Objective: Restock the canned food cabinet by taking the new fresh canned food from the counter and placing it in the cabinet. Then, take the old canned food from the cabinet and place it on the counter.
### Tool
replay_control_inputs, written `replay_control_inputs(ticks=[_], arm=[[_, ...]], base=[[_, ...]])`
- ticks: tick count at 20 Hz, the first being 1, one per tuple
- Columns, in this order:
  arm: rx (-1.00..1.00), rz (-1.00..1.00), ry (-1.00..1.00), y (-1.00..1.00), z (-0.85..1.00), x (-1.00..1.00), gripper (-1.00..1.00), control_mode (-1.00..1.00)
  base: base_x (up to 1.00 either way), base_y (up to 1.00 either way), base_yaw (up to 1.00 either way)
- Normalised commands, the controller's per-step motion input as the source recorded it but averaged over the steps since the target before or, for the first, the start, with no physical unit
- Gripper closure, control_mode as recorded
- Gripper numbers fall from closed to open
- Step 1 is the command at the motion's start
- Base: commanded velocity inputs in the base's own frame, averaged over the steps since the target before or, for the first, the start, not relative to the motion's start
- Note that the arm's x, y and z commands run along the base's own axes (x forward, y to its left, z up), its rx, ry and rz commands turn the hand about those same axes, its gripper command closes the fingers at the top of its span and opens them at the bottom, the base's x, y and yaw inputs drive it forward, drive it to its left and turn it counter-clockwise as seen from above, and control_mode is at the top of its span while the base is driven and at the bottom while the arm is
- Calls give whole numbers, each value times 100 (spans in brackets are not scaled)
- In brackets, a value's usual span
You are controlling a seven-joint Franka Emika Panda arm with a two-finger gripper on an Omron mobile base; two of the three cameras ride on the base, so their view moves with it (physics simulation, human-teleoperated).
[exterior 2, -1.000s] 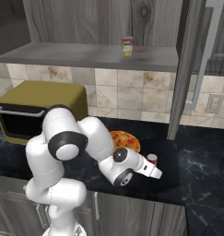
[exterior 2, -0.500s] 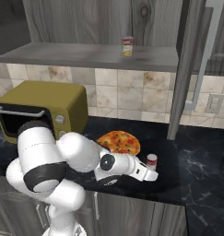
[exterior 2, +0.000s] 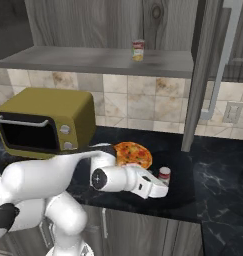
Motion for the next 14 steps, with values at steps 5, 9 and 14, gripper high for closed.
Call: replay_control_inputs(ticks=[5, 9, 14], arm=[[0, 0, -3, 21, 100, -70, -100, -100], [0, 0, 0, 46, 100, -67, -100, -100], [0, 0, 0, 72, 100, -85, -100, -100]], base=[[0, 0, 0], [0, 0, 0], [0, 0, 0]])
